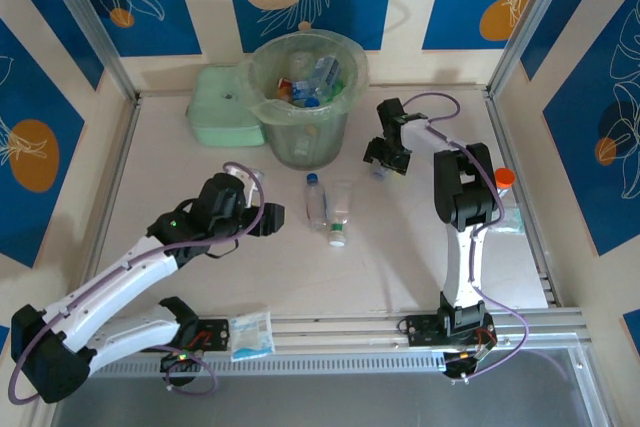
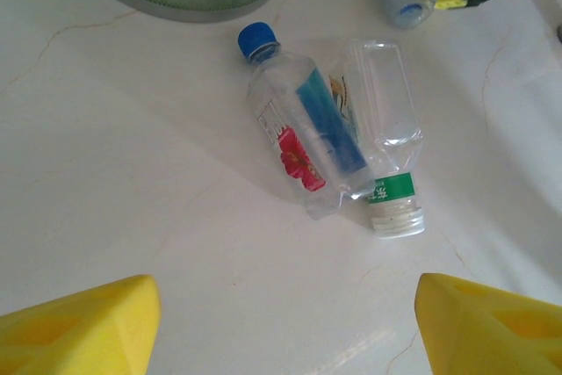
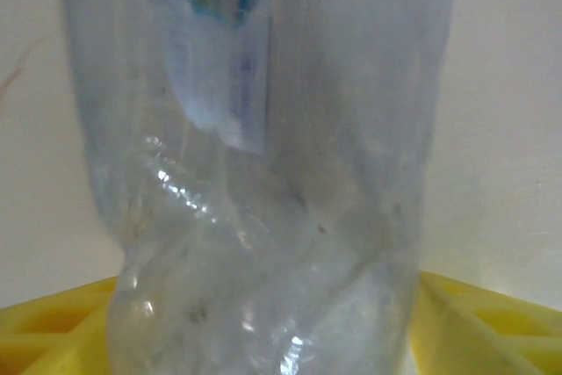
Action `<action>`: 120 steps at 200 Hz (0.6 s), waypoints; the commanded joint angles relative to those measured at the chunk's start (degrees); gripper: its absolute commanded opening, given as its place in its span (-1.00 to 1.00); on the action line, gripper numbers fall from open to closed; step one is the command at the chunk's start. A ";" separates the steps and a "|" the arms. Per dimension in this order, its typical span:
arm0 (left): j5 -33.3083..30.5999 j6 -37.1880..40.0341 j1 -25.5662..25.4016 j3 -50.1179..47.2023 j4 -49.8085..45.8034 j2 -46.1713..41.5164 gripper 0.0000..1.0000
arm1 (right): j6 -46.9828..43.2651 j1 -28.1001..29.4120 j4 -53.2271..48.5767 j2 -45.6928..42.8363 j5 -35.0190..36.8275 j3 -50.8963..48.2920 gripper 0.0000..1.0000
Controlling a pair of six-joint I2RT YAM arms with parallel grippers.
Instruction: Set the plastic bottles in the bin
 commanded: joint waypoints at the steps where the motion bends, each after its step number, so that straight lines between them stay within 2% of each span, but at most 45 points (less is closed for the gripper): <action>1: -0.59 -0.68 -0.51 2.35 -1.23 -0.05 0.52 | -0.26 0.09 0.58 -0.29 -1.16 -1.37 0.32; 54: -1.82 -1.03 -0.48 4.45 -2.54 0.45 0.52 | -1.35 0.53 2.24 -5.46 0.52 -5.80 -0.01; 93: -1.16 -1.71 -0.47 6.99 -2.73 1.50 0.52 | -2.93 2.56 5.72 -15.46 1.69 -14.22 -0.07; 120: -0.24 -2.07 -0.46 9.49 -3.12 1.99 0.55 | -3.87 6.32 7.15 -26.24 3.25 -21.95 -0.07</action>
